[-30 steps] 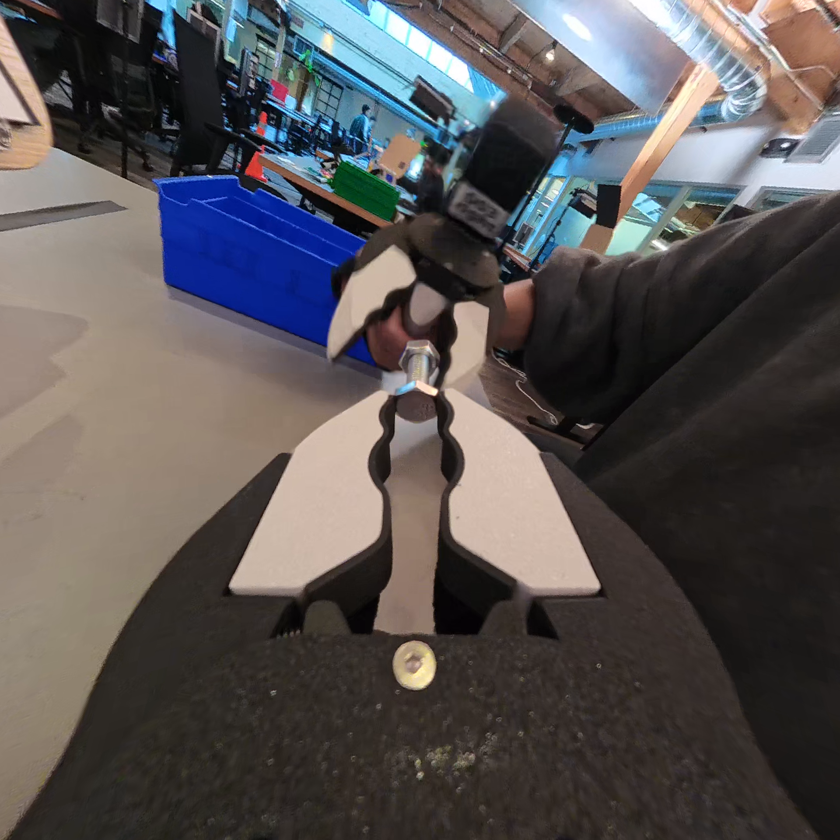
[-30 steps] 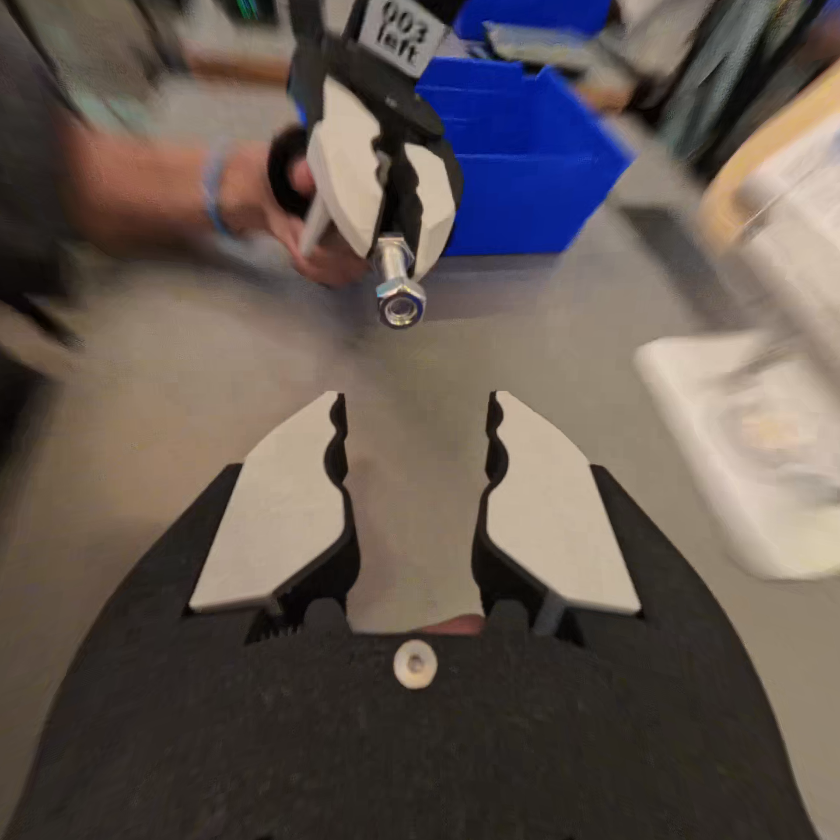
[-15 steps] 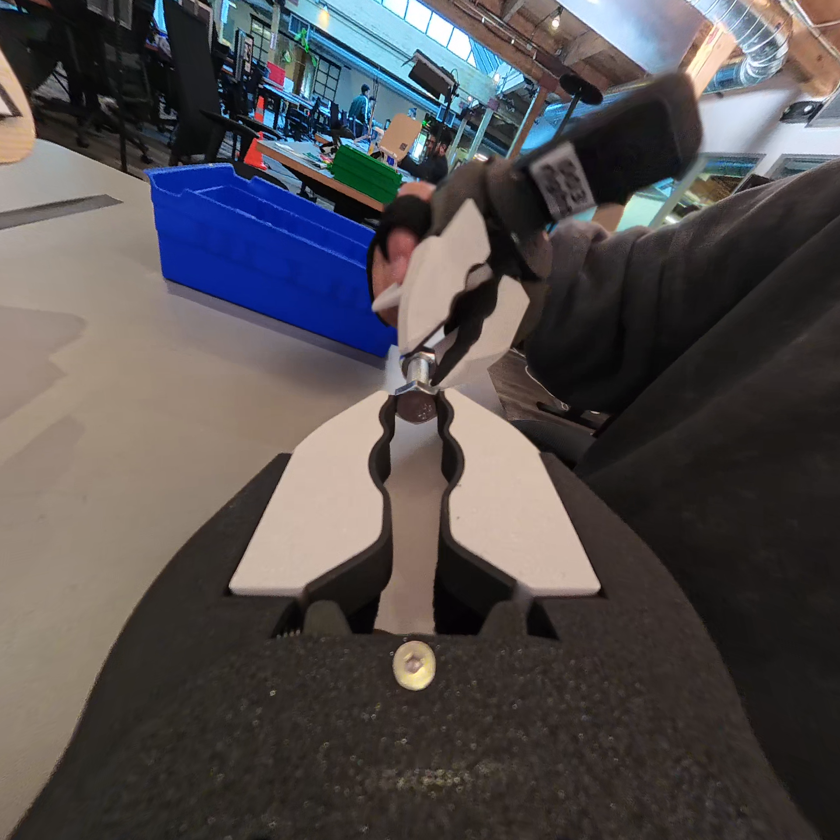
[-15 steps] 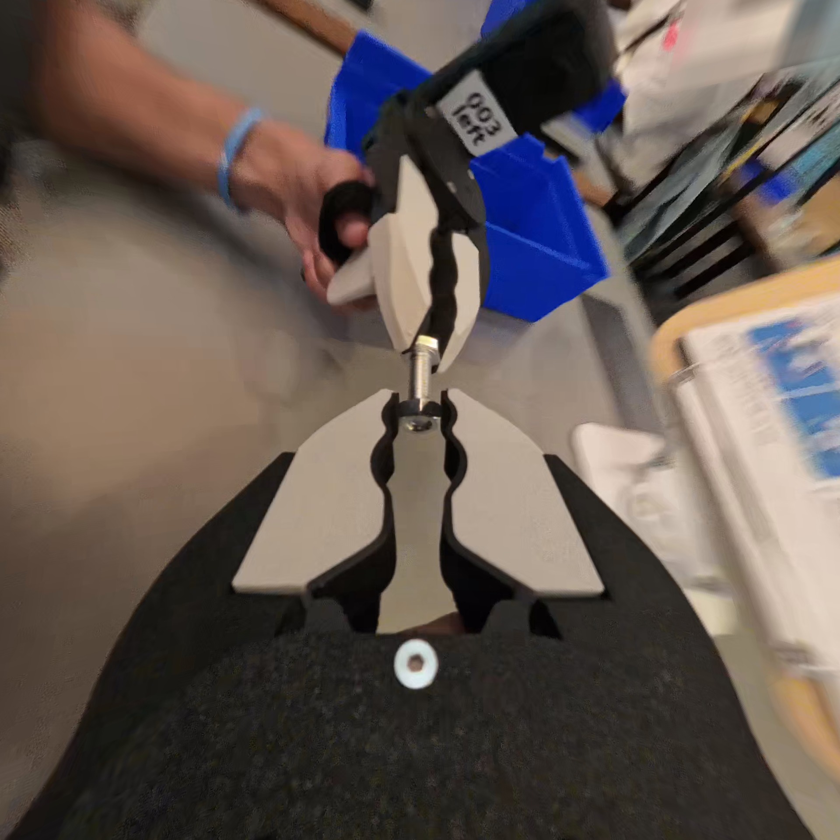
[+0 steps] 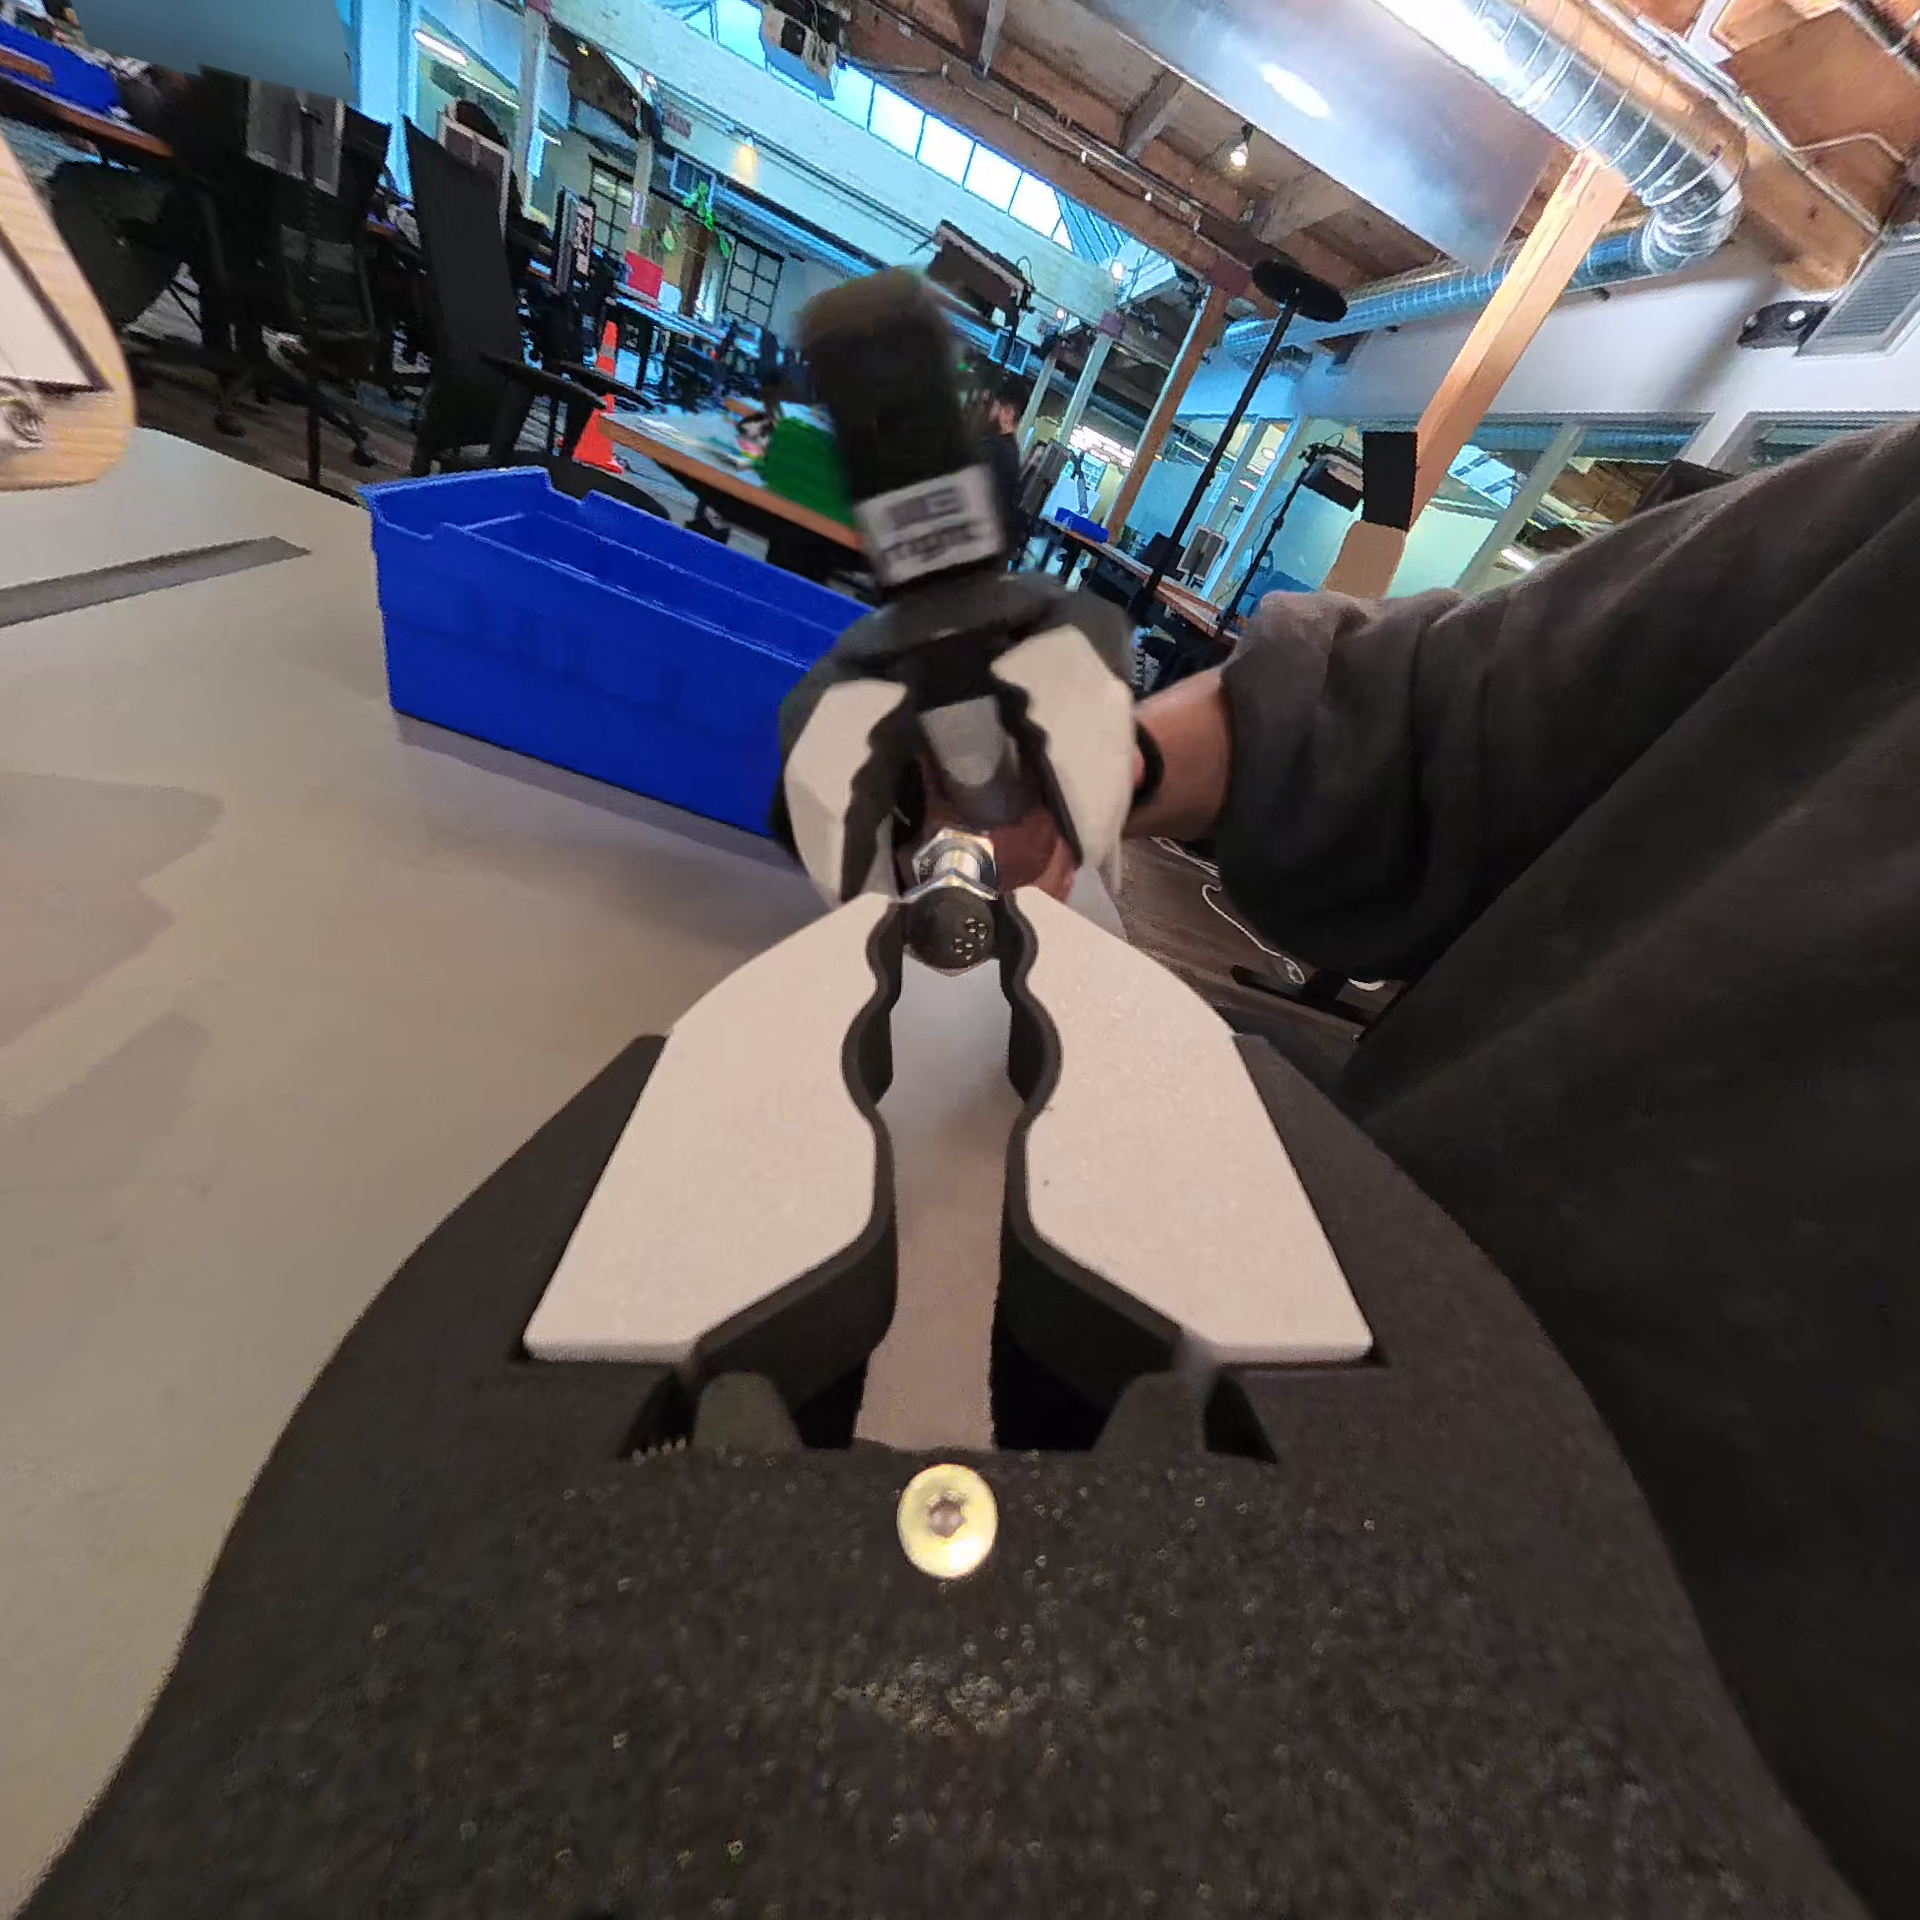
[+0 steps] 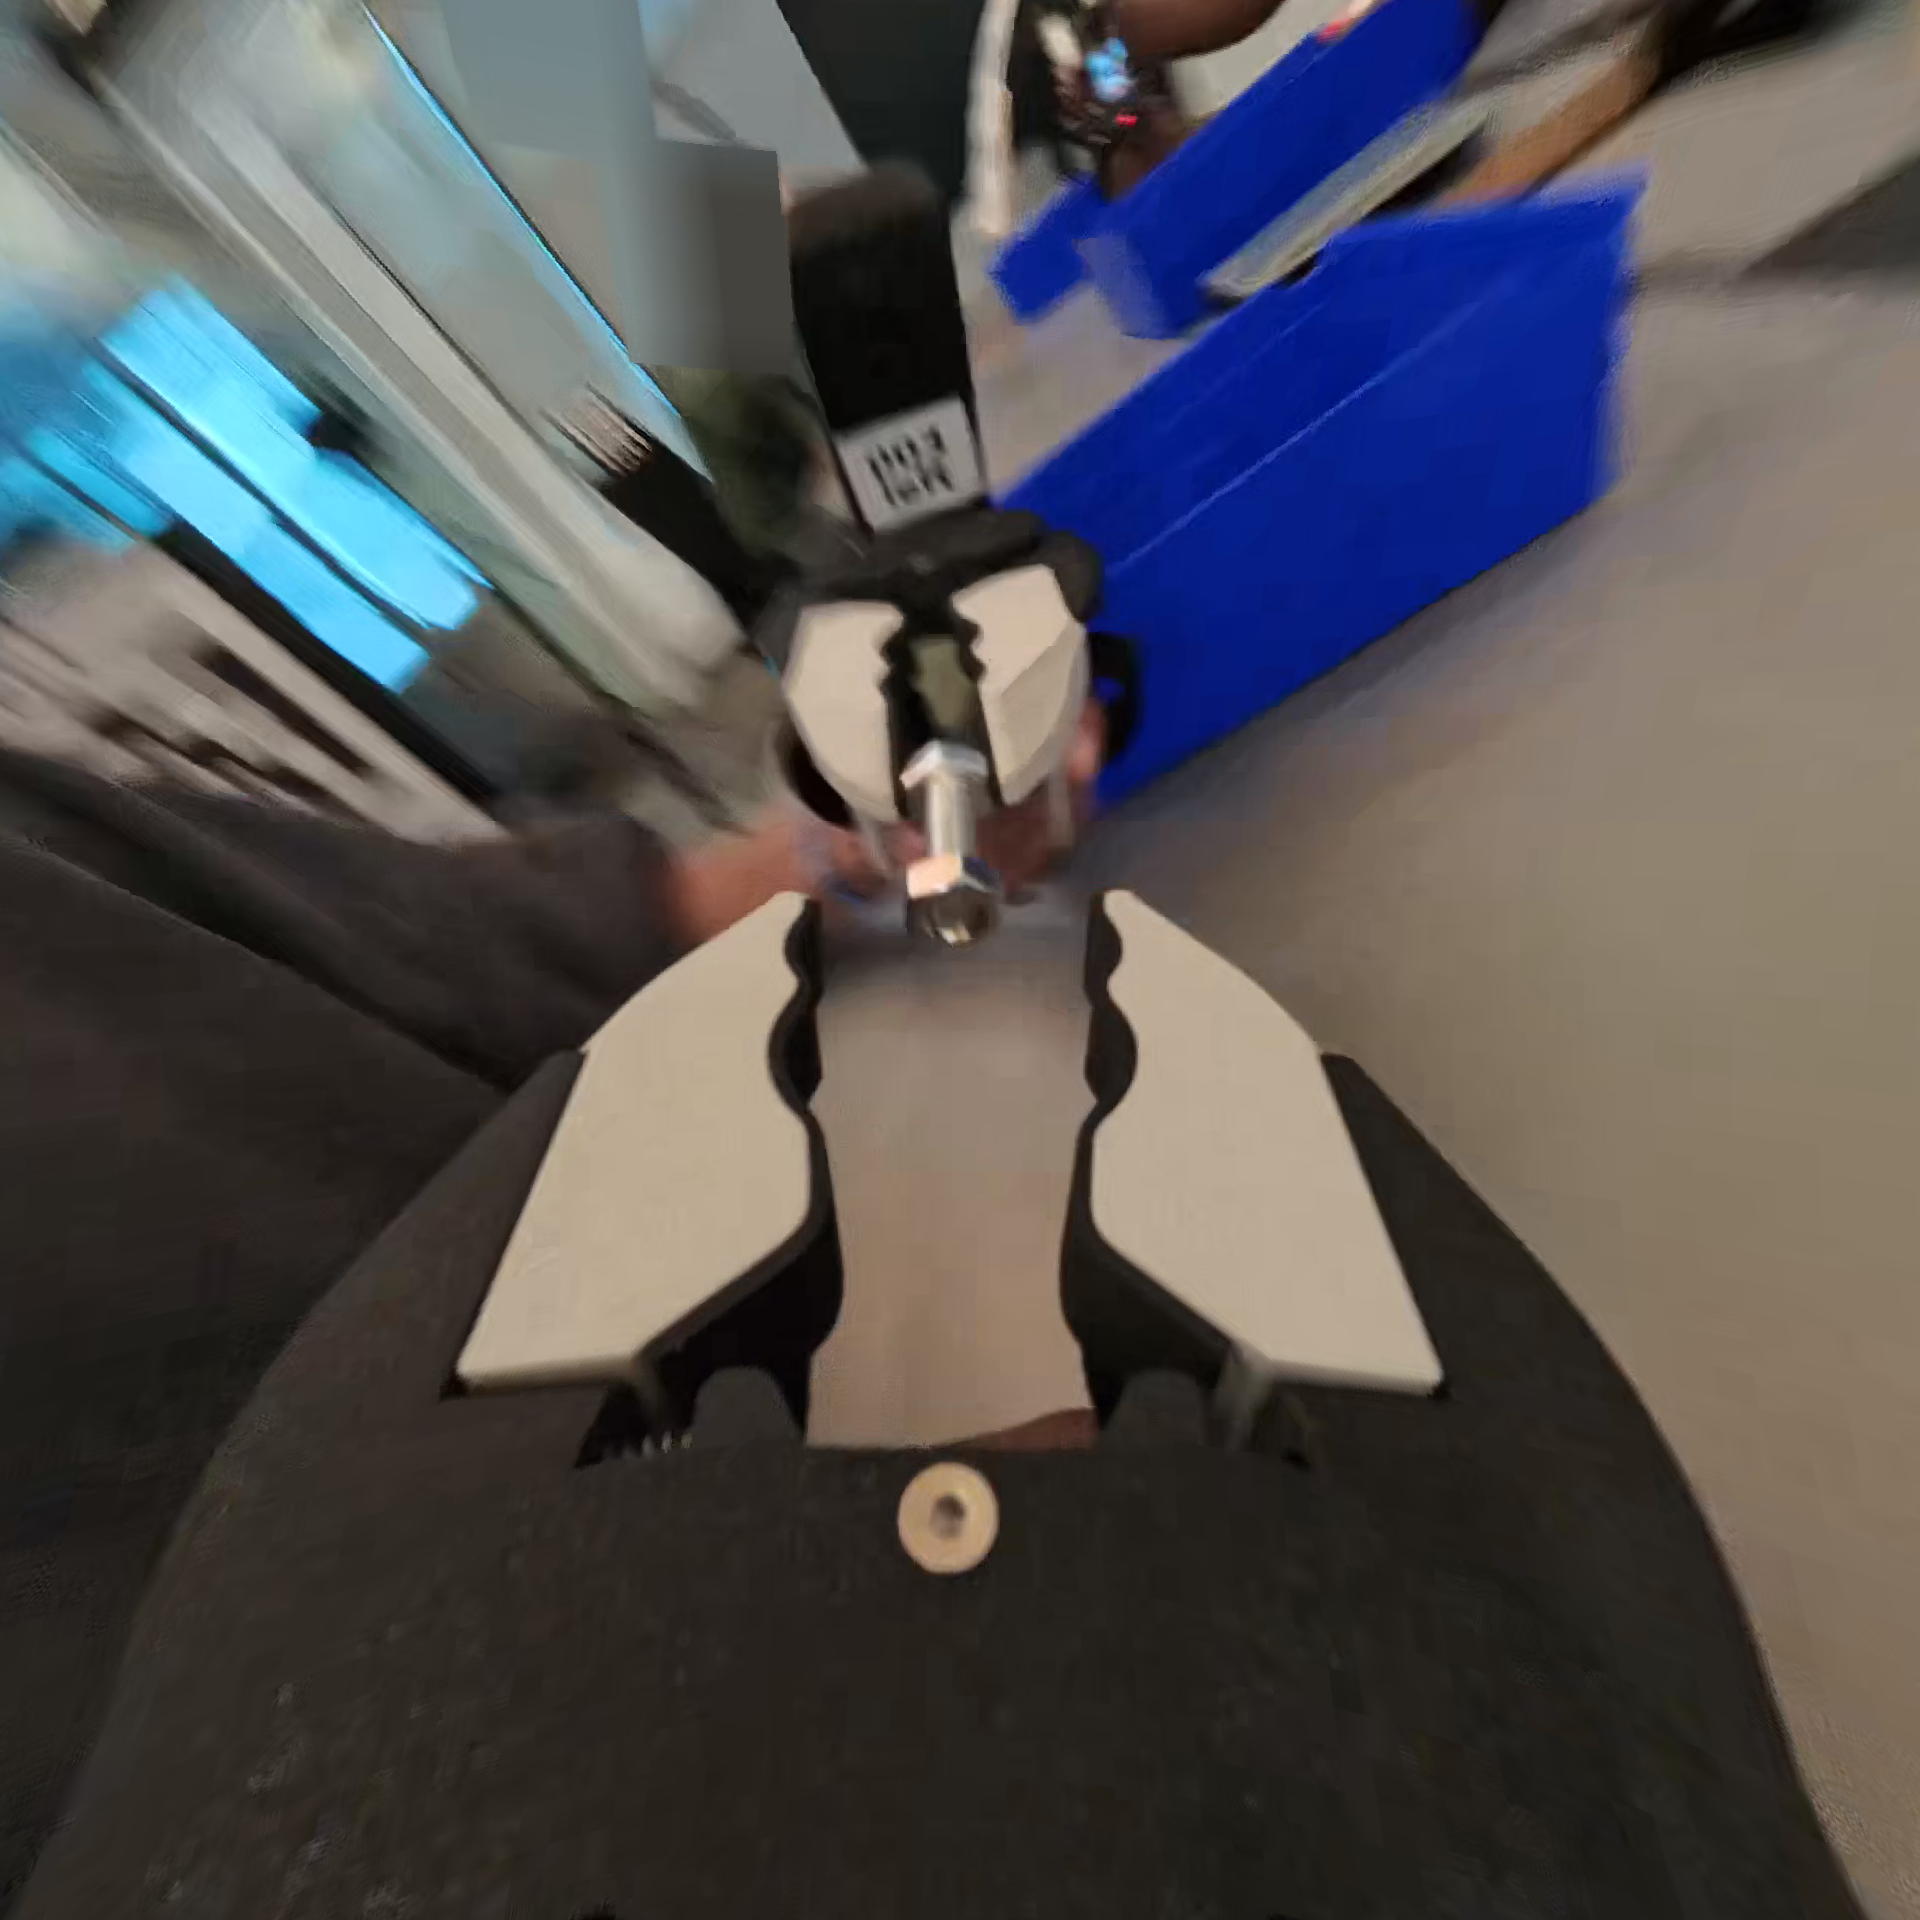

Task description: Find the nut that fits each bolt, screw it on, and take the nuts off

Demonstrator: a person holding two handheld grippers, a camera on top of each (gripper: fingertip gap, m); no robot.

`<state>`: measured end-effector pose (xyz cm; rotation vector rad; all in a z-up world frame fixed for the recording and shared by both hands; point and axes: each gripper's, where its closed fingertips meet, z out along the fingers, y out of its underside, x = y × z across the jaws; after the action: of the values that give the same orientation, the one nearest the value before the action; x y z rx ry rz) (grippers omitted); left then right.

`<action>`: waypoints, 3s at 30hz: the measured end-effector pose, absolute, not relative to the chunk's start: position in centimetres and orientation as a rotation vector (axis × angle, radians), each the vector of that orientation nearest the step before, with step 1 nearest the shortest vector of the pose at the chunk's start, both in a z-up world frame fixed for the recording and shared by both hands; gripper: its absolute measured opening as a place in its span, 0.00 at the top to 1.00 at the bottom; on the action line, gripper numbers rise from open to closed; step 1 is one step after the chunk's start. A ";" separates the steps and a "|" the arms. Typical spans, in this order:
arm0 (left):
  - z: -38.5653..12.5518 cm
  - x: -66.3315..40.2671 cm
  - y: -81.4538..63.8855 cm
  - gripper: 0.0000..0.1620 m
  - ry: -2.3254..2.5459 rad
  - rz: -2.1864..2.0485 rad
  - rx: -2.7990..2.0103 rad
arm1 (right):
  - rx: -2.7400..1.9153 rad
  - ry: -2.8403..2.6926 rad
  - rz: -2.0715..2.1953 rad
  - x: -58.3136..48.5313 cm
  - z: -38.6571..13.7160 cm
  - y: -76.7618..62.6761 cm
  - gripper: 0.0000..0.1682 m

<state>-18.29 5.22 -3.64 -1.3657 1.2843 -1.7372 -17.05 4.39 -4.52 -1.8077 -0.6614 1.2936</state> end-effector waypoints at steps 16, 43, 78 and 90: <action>-4.6 -18.0 4.7 0.90 1.349 -1.692 -1.388 | -1.489 -1.397 0.016 -16.6 -6.5 4.9 0.89; -5.6 -17.6 4.5 0.90 1.375 -1.687 -1.430 | -1.230 -1.441 -0.253 -16.2 -5.5 5.0 0.85; -5.4 -17.7 4.2 0.90 1.405 -1.643 -1.400 | -1.162 -1.569 -0.134 -16.6 -5.1 4.8 0.89; -6.5 -17.2 5.4 0.89 1.422 -1.389 -1.413 | -2.177 -0.127 1.866 -16.6 -6.5 5.7 0.87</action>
<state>-17.23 5.40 -6.47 -1.4128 1.4225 -1.3894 -16.57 5.71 -6.46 -2.1770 -0.1266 1.8665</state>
